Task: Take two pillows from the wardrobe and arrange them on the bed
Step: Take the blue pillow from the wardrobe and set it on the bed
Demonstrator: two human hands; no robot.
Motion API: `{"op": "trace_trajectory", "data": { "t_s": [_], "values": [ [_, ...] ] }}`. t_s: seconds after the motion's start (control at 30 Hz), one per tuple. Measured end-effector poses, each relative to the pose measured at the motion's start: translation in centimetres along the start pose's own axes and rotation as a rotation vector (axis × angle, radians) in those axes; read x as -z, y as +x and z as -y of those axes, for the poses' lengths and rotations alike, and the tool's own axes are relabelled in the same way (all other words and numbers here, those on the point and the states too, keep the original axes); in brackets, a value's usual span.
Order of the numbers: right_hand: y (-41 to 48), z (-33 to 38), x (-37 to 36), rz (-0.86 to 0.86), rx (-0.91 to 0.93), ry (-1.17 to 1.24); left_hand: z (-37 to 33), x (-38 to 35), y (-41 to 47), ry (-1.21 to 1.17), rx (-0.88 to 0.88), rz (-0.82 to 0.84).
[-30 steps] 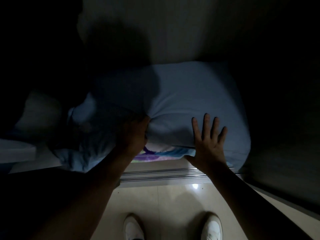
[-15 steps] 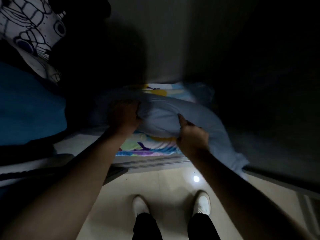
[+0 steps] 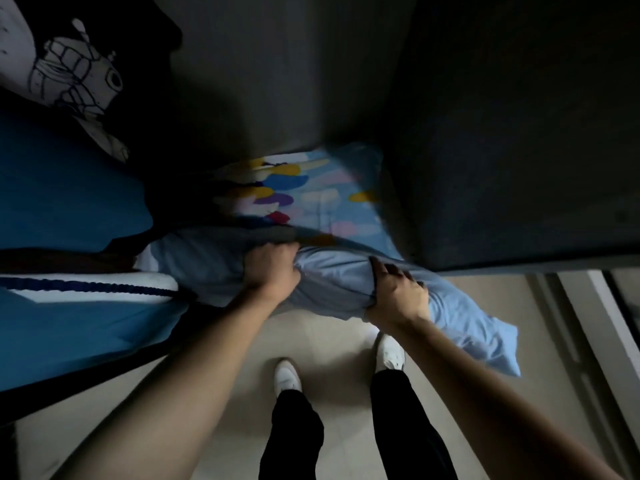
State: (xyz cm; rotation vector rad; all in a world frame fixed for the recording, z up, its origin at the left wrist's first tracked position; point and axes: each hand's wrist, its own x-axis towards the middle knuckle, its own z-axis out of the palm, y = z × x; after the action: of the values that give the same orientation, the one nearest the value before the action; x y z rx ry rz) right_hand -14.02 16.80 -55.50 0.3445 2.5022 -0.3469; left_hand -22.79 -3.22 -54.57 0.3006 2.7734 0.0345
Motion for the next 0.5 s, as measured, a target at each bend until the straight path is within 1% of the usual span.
{"op": "trace_trajectory", "data": {
  "t_s": [0.13, 0.3, 0.5],
  "values": [
    [-5.9, -1.6, 0.2, 0.019, -0.075, -0.016, -2.1, 1.0, -4.6, -0.052, -0.059, 0.034],
    [-14.3, -2.4, 2.0, 0.006, -0.194, -0.016, -4.4, 4.5, -9.7, -0.136, -0.171, 0.058],
    [-23.9, -4.0, 6.7, -0.101, -0.291, -0.012, -8.7, 10.8, -14.6, -0.184, -0.319, 0.033]
  ]
}}
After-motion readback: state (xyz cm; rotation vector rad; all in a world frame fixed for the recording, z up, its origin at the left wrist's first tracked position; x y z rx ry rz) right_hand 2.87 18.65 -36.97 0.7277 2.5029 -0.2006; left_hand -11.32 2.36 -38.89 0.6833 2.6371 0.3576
